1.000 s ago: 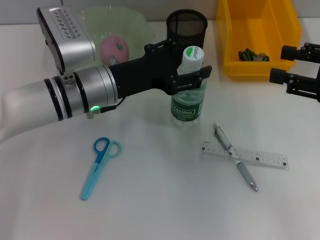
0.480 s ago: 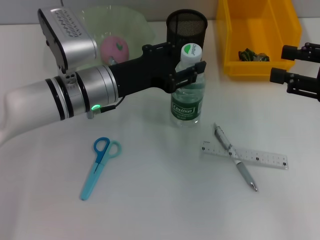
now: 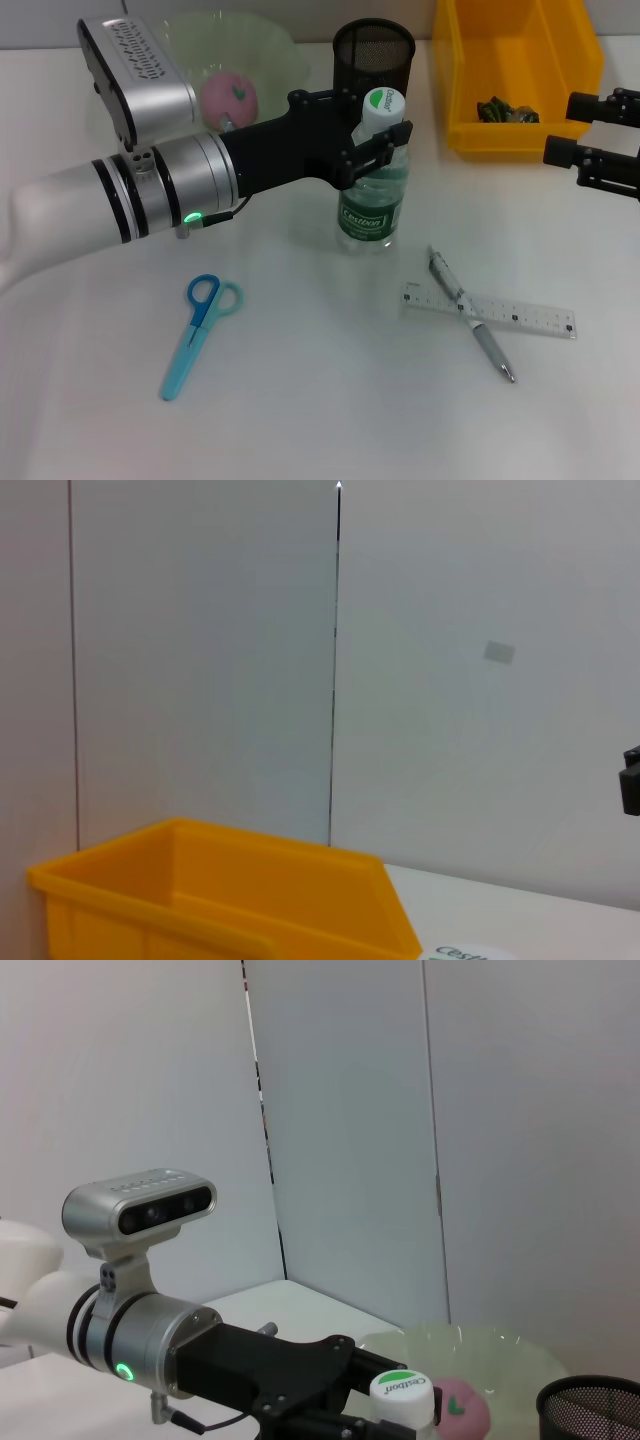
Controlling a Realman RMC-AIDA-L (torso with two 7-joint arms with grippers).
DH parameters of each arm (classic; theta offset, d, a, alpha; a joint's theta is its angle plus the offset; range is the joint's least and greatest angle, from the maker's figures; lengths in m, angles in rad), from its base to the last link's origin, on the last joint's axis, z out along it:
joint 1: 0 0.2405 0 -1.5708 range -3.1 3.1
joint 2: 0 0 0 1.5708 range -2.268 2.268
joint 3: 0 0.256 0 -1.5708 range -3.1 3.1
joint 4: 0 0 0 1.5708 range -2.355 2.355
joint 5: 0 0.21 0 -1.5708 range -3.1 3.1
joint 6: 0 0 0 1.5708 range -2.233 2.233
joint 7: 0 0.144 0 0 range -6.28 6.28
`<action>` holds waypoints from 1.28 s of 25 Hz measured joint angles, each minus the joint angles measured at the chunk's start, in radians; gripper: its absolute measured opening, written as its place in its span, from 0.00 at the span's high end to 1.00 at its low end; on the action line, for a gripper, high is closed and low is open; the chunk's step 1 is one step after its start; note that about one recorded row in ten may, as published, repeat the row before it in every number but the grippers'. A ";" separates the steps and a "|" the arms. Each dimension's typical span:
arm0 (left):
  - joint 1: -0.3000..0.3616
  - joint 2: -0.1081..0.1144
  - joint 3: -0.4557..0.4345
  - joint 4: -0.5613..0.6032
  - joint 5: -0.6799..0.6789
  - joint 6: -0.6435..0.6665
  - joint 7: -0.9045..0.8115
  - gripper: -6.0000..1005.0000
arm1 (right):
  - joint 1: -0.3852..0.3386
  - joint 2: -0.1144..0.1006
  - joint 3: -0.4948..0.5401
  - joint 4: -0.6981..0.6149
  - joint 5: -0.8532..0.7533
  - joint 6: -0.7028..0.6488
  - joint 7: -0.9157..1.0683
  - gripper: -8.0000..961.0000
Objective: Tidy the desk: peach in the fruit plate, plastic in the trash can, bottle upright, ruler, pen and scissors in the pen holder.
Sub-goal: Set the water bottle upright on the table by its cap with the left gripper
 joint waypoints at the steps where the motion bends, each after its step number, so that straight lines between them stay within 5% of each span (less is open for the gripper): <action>1: 0.000 0.000 0.000 0.000 0.000 0.002 0.000 0.56 | 0.001 0.000 0.002 0.002 0.000 0.000 0.000 0.35; 13: 0.068 0.007 -0.020 0.087 -0.038 0.009 -0.007 0.56 | 0.003 0.000 0.048 0.042 0.005 0.003 -0.017 0.35; 32: 0.248 0.014 -0.223 0.171 -0.033 0.007 0.002 0.56 | 0.041 -0.001 0.072 0.134 0.033 0.013 -0.069 0.35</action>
